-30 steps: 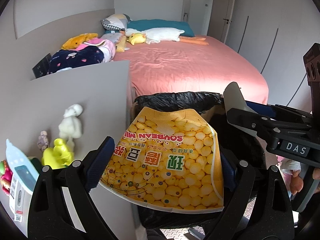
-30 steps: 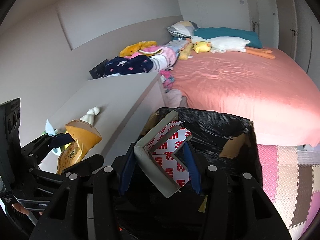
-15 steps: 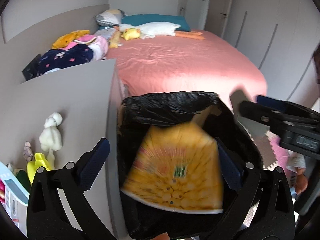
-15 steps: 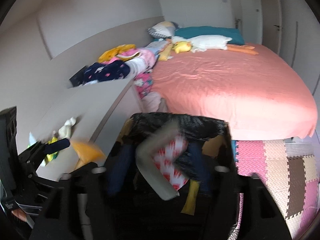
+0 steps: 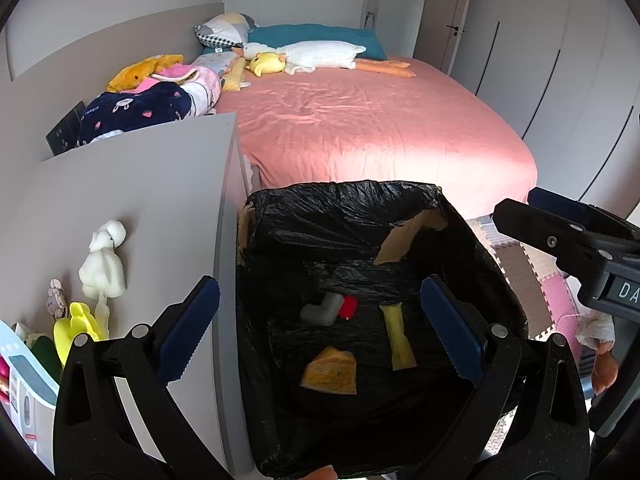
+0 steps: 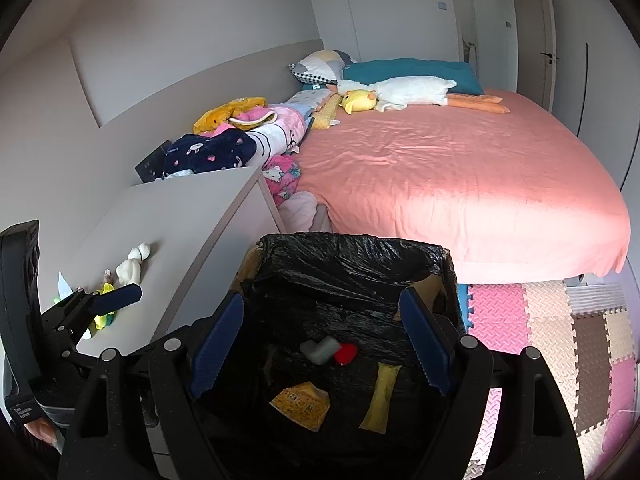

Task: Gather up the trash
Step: 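Move both open tools back over the table items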

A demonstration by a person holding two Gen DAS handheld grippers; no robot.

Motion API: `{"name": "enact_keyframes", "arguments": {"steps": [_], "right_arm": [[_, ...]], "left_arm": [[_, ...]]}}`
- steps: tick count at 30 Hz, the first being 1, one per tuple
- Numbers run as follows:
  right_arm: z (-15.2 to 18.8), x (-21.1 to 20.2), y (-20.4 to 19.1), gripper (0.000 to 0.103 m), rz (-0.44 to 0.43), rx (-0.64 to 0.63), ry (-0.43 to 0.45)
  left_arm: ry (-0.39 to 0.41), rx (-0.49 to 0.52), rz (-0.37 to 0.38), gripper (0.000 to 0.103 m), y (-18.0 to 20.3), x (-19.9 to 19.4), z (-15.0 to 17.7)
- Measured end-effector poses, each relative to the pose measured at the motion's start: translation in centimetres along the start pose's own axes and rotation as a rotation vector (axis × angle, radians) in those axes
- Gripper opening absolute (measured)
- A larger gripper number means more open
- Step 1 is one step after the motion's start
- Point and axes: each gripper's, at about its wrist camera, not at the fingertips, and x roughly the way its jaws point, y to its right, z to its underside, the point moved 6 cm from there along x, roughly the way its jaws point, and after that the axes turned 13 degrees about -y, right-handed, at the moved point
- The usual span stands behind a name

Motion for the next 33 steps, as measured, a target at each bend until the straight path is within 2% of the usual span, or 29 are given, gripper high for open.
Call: {"name": "enact_keyframes", "arguments": {"steps": [18,33], "right_arm": [[0.2,0.3,-3.2,0.081,-0.022,-0.049,-0.008],[1.0,1.7,-9.8,0.081,-0.086,-0.150,-0.037]], "left_arm": [[0.015,-0.033,-0.033,0.097,-2.3,-1.3,1.4],[0.030,-0.116,-0.092,0.097,-7.4,-3.5,4.7]]}}
